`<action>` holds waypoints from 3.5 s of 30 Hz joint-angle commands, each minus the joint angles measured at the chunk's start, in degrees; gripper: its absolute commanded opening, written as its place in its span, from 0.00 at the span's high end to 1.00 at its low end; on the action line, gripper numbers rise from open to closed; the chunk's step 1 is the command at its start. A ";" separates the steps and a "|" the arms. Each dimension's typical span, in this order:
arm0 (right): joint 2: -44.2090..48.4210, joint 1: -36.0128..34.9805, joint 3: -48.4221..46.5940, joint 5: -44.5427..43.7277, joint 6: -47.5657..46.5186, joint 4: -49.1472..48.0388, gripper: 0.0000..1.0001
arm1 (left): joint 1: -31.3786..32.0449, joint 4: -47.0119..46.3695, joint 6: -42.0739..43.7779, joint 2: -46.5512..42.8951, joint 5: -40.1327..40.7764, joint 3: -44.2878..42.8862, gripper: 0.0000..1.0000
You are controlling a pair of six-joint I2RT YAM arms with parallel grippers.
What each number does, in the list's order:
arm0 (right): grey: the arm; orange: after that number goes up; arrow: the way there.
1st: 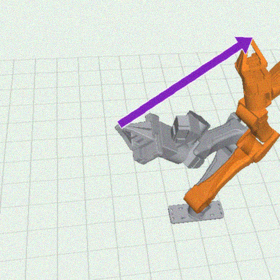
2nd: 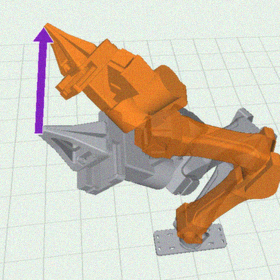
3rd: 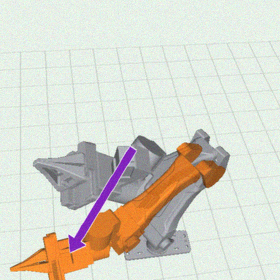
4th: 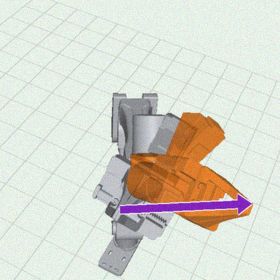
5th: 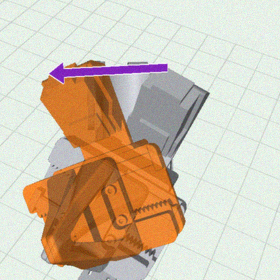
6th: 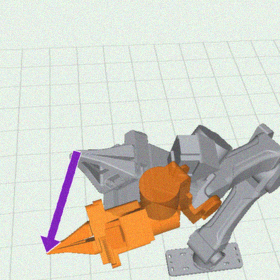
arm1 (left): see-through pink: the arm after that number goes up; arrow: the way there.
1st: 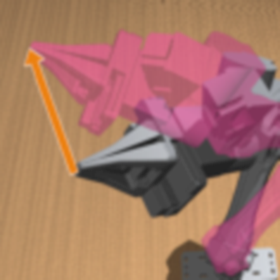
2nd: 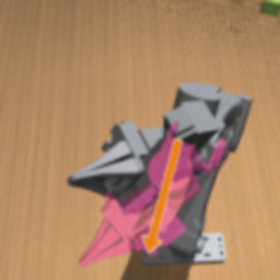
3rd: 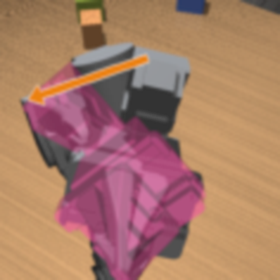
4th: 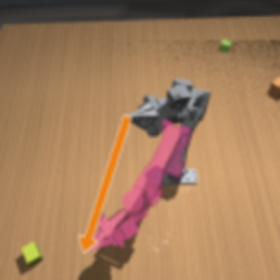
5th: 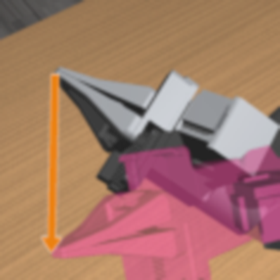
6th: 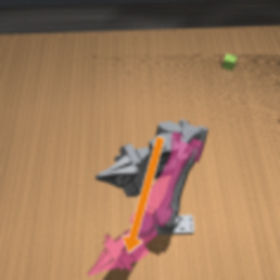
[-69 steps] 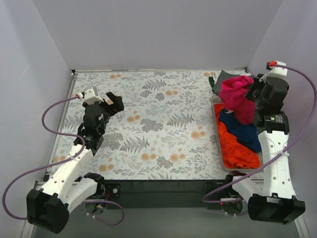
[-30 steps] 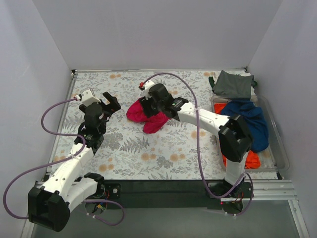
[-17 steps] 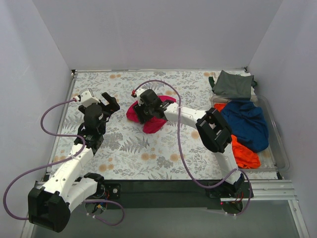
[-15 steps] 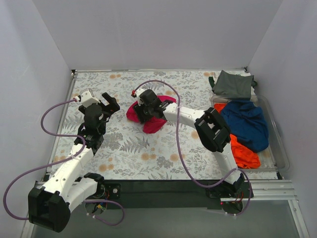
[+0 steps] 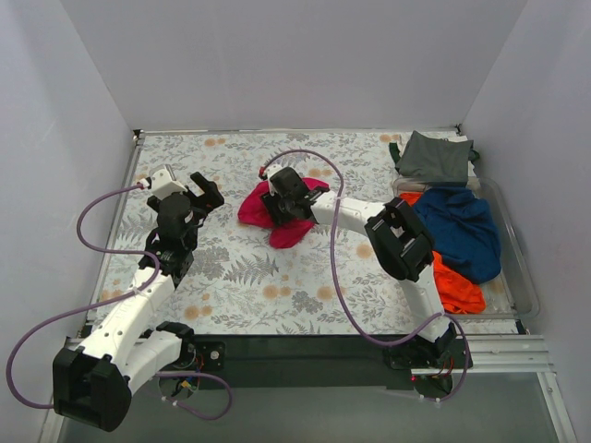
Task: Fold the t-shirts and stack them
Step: Flatten the tshirt out
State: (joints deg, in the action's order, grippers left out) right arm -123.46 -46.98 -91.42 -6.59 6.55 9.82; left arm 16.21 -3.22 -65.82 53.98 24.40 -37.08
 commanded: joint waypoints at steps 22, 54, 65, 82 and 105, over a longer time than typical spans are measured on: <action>8.40 3.39 2.74 -0.27 0.84 -3.41 0.99 | -0.39 -0.91 0.17 0.25 -1.02 0.26 0.13; 50.60 9.19 36.22 -32.78 6.20 -2.97 0.99 | 14.98 -7.94 7.55 24.22 -30.03 -6.51 0.24; 51.03 11.82 38.50 -28.74 6.11 -4.73 0.99 | 18.42 -9.70 -1.14 35.58 -27.75 -6.69 0.37; 52.35 12.79 40.44 -25.84 4.88 -5.87 0.99 | 18.42 -16.90 -3.17 44.72 -26.86 -9.06 0.46; 74.15 12.71 40.09 -30.50 3.65 0.63 0.99 | 16.14 1.19 4.83 1.85 -12.63 -10.56 1.00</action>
State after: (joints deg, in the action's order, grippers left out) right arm -51.66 -34.46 -50.74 -34.74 10.35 9.43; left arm 32.60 -9.58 -63.55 61.89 8.21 -45.89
